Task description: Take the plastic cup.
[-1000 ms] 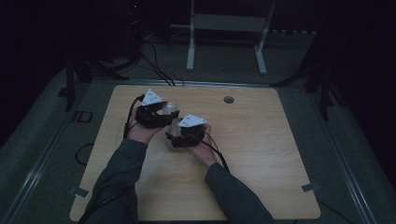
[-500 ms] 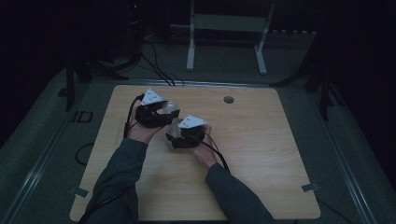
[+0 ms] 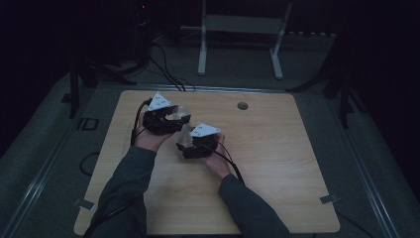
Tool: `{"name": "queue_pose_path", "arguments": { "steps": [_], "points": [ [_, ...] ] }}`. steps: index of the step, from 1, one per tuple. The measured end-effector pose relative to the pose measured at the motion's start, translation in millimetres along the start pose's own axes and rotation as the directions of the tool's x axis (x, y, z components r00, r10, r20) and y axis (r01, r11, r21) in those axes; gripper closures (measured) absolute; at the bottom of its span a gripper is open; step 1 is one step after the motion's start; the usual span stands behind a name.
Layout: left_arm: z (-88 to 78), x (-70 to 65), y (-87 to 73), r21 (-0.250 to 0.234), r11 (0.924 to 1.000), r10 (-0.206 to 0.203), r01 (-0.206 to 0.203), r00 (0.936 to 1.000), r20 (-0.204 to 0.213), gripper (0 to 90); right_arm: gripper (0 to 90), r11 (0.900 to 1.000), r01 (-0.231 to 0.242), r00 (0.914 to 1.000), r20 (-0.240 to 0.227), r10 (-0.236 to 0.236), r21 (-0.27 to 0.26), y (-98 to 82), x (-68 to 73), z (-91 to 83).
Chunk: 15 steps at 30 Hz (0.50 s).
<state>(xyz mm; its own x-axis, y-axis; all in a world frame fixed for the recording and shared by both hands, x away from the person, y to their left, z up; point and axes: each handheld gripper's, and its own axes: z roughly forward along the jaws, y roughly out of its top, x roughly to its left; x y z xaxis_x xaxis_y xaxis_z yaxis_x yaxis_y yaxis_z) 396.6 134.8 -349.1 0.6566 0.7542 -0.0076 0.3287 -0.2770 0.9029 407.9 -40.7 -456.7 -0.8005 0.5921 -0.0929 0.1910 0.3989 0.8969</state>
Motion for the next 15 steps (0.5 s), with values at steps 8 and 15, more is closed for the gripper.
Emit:
{"name": "queue_pose_path", "arguments": {
  "steps": [8,15],
  "points": [
    [-2.4,0.0,2.5,-0.007,1.0000,-0.004,0.004,1.0000,0.003,41.4,21.2,1.000,0.001,0.9999,-0.011,-0.001,0.003,3.1,-0.6,1.6],
    [-10.0,0.8,11.2,-0.021,0.9998,0.000,0.000,1.0000,0.006,41.4,21.2,1.000,0.005,0.9999,-0.011,-0.005,0.007,2.7,0.2,1.6]
  ]
}}
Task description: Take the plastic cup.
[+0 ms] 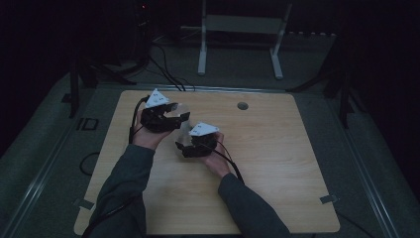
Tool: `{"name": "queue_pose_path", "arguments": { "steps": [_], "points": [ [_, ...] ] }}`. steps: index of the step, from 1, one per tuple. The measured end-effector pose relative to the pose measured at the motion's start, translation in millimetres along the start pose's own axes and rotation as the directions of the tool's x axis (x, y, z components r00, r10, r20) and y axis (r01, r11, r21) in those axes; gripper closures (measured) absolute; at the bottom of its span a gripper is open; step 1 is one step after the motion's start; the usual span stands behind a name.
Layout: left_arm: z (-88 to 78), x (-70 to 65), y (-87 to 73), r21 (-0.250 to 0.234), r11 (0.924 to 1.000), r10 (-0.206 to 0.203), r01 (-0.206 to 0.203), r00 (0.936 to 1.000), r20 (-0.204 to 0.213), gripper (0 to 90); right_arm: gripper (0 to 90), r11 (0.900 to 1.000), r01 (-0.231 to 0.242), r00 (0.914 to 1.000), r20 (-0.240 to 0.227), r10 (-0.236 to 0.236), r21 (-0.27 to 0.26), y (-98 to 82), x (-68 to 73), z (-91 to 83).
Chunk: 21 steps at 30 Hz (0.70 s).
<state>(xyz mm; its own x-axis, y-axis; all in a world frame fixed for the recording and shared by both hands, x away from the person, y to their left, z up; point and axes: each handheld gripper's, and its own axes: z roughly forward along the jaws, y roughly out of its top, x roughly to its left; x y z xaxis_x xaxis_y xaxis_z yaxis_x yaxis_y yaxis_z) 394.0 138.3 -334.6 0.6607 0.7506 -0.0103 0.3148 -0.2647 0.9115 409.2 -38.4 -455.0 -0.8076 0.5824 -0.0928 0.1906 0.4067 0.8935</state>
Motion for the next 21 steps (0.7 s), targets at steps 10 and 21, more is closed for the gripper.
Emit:
{"name": "queue_pose_path", "arguments": {
  "steps": [10,21],
  "points": [
    [-10.2,0.4,15.5,-0.015,0.9999,0.004,-0.003,1.0000,0.004,41.5,21.1,1.000,0.005,1.0000,0.000,-0.005,0.008,-1.2,0.0,0.0],
    [-22.3,-2.7,31.4,-0.035,0.9992,0.018,-0.018,0.9998,0.008,41.6,19.6,1.000,0.012,0.9999,-0.002,-0.012,-0.015,3.5,1.9,-11.5]
  ]
}}
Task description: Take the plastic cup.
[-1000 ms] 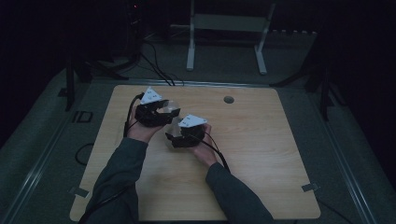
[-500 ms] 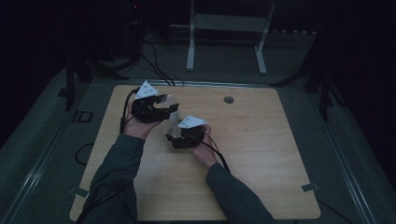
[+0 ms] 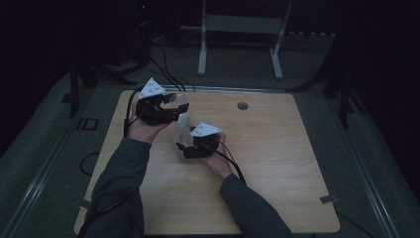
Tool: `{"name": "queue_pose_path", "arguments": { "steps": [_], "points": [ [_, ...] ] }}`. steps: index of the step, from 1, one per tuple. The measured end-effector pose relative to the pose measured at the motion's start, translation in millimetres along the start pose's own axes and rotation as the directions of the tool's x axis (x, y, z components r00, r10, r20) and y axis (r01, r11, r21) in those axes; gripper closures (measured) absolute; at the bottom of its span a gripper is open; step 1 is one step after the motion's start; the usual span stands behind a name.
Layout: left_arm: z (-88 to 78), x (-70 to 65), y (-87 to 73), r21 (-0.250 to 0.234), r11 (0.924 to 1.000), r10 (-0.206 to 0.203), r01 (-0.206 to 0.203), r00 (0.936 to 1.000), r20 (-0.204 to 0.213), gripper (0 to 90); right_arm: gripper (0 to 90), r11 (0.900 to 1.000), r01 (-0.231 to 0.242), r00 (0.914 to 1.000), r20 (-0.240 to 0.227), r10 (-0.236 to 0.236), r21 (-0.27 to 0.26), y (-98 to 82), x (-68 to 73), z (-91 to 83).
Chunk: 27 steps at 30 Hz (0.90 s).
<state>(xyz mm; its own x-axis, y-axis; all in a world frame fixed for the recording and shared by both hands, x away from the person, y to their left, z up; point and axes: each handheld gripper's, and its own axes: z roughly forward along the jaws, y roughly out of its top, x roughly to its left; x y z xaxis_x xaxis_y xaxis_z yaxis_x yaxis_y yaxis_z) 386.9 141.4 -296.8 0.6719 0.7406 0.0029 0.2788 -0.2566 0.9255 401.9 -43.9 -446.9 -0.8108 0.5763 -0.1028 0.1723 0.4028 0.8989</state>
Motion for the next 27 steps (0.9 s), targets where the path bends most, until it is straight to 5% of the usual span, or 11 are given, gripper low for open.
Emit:
{"name": "queue_pose_path", "arguments": {
  "steps": [12,27],
  "points": [
    [-16.2,-1.7,13.8,-0.035,0.9993,-0.013,0.014,0.9997,0.022,41.7,19.3,1.000,0.016,0.9998,0.015,-0.016,-0.012,1.1,-0.8,-20.4],
    [-33.4,-8.6,11.2,-0.066,0.9971,-0.034,0.039,0.9975,0.062,41.7,20.6,0.999,0.029,0.9986,0.043,-0.030,0.017,-10.7,-5.2,-38.3]
  ]
}}
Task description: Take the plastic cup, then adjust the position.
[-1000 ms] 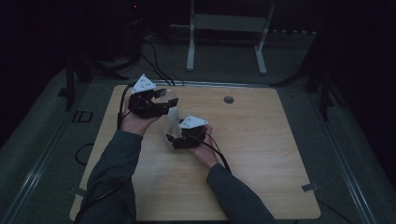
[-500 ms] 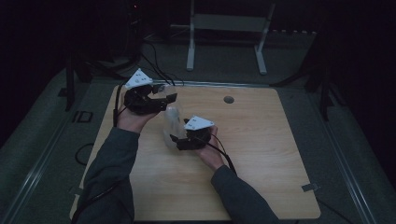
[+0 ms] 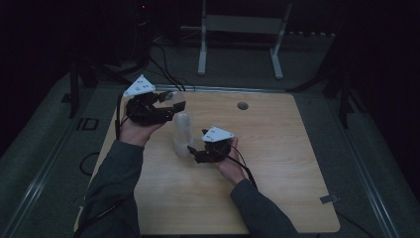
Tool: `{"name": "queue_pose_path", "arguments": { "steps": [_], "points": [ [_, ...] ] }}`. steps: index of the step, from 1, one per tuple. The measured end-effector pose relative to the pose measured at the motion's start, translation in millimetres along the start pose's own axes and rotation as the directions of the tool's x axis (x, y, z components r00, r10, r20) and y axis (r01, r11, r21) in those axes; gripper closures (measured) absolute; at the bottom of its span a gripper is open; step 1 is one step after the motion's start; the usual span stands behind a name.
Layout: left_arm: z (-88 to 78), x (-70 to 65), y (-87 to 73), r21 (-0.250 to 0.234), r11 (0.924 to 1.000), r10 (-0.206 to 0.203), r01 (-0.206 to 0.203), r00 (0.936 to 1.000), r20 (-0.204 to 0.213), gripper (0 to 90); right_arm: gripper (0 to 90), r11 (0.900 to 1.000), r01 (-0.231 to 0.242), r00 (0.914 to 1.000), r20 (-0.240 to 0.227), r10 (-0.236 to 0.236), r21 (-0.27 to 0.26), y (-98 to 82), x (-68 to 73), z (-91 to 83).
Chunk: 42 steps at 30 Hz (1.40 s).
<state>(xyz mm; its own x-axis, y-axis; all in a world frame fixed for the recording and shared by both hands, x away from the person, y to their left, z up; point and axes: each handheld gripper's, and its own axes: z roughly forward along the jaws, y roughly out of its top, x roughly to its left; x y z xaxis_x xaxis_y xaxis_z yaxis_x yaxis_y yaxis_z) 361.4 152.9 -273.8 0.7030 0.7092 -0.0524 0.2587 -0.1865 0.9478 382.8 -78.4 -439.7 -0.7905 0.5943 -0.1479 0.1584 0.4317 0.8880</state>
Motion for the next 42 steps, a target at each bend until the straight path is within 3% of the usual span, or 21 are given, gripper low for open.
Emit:
{"name": "queue_pose_path", "arguments": {
  "steps": [8,26,35,42],
  "points": [
    [-1.9,-2.8,-9.7,0.009,0.9999,-0.007,0.007,1.0000,0.007,41.7,21.1,1.000,0.008,0.9999,0.014,-0.008,0.023,-7.0,-2.4,-7.9],
    [-6.5,-10.7,-36.0,0.015,0.9985,-0.054,0.053,0.9976,0.044,41.7,21.8,0.999,0.029,0.9996,0.004,-0.029,0.017,-6.5,0.1,-19.2],
    [-4.9,-12.1,-58.6,0.028,0.9947,-0.100,0.099,0.9932,0.059,41.7,22.9,0.999,0.039,0.9992,-0.007,-0.039,0.012,-4.8,3.0,-23.4],
    [-3.6,-11.0,-77.7,0.031,0.9876,-0.156,0.154,0.9855,0.067,41.7,25.0,0.999,0.042,0.9988,-0.027,-0.042,0.014,-7.4,7.3,-25.0]
  ]
}}
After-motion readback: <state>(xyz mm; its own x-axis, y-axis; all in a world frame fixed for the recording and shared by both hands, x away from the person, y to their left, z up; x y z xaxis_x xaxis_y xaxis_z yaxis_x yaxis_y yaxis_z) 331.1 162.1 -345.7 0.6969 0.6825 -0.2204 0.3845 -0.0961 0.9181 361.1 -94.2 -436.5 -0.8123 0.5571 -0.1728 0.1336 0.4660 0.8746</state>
